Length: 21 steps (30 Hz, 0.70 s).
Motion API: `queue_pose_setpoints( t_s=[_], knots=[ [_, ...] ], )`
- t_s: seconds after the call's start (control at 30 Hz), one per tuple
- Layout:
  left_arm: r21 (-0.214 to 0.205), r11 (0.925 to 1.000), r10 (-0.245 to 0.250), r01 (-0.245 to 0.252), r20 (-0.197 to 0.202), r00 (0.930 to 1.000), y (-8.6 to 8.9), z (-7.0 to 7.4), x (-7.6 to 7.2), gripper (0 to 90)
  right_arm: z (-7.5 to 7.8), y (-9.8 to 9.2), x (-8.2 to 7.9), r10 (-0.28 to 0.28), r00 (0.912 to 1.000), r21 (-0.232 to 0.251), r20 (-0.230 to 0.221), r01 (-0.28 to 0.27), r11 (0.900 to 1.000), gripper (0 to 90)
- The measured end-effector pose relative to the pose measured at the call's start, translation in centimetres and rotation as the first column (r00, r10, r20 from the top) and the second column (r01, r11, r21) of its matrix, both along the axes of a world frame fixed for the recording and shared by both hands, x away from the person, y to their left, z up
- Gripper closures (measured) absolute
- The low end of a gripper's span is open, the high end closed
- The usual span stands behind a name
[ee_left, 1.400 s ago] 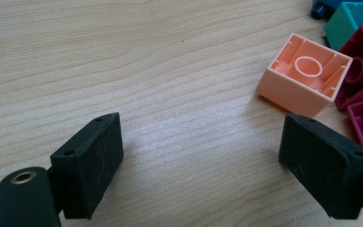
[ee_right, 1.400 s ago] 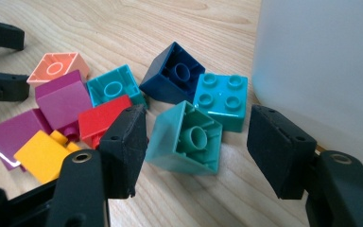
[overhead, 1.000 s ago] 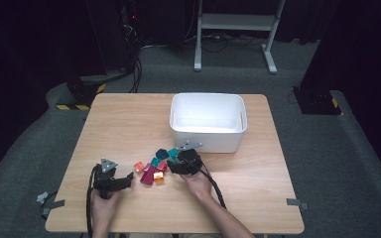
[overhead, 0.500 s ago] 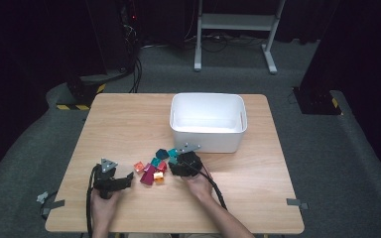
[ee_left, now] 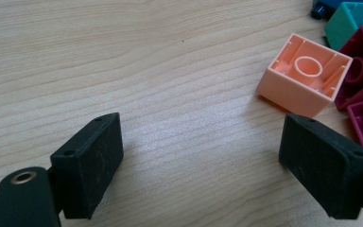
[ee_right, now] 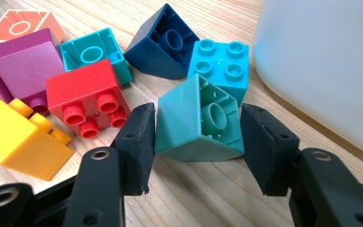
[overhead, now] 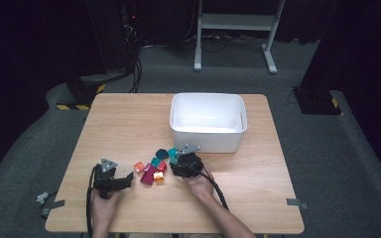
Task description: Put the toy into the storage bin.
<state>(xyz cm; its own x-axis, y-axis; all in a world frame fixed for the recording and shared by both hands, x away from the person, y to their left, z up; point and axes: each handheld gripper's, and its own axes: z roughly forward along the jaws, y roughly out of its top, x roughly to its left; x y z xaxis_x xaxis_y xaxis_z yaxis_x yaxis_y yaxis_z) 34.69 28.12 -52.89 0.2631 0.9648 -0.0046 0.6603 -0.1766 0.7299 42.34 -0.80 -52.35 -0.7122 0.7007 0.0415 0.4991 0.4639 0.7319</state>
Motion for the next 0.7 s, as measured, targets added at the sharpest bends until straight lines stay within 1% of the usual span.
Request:
queue_pose_setpoints(
  t_s=[0.23, 0.3, 0.33, 0.43, 0.47, 0.5, 0.63, 0.7],
  knots=[
    [0.0, 1.0, 0.0, 0.0, 0.0, 1.0, 0.0, 0.0, 0.0, 14.7, -0.02, -0.13, -0.11, 0.009, 1.0, 0.002, 0.004, -0.009, 1.0, 47.8],
    [0.0, 1.0, 0.0, 0.0, 0.0, 1.0, 0.0, 0.0, 0.0, 14.7, -0.01, -0.15, -0.2, 0.005, 1.0, 0.005, -0.002, -0.005, 1.0, 47.9],
    [0.0, 1.0, 0.0, 0.0, 0.0, 1.0, 0.0, 0.0, 0.0, 14.7, -0.01, -0.2, -0.14, 0.012, 0.9999, 0.002, 0.007, -0.012, 0.9999, 47.9],
    [0.0, 1.0, 0.0, 0.0, 0.0, 1.0, 0.0, 0.0, 0.0, 14.7, 0.01, -0.28, -0.19, 0.013, 0.9999, 0.001, 0.007, -0.013, 0.9999, 48.0],
    [0.0, 1.0, 0.0, 0.0, 0.0, 1.0, 0.0, 0.0, 0.0, 14.7, 0.03, -0.29, -0.25, 0.008, 1.0, 0.004, 0.001, -0.008, 1.0, 48.0],
    [0.0, 1.0, 0.0, 0.0, 0.0, 1.0, 0.0, 0.0, 0.0, 14.7, 0.04, -0.38, -0.23, 0.015, 0.9998, 0.001, 0.009, -0.015, 0.9999, 48.0],
    [0.0, 1.0, 0.0, 0.0, 0.0, 1.0, 0.0, 0.0, 0.0, 14.7, 0.15, -0.58, -0.42, 0.015, 0.9999, 0.005, 0.008, -0.015, 0.9999, 48.1],
    [0.0, 1.0, 0.0, 0.0, 0.0, 1.0, 0.0, 0.0, 0.0, 14.7, 0.19, -0.71, -0.4, 0.021, 0.9996, 0.004, 0.017, -0.021, 0.9998, 48.1]
  ],
)
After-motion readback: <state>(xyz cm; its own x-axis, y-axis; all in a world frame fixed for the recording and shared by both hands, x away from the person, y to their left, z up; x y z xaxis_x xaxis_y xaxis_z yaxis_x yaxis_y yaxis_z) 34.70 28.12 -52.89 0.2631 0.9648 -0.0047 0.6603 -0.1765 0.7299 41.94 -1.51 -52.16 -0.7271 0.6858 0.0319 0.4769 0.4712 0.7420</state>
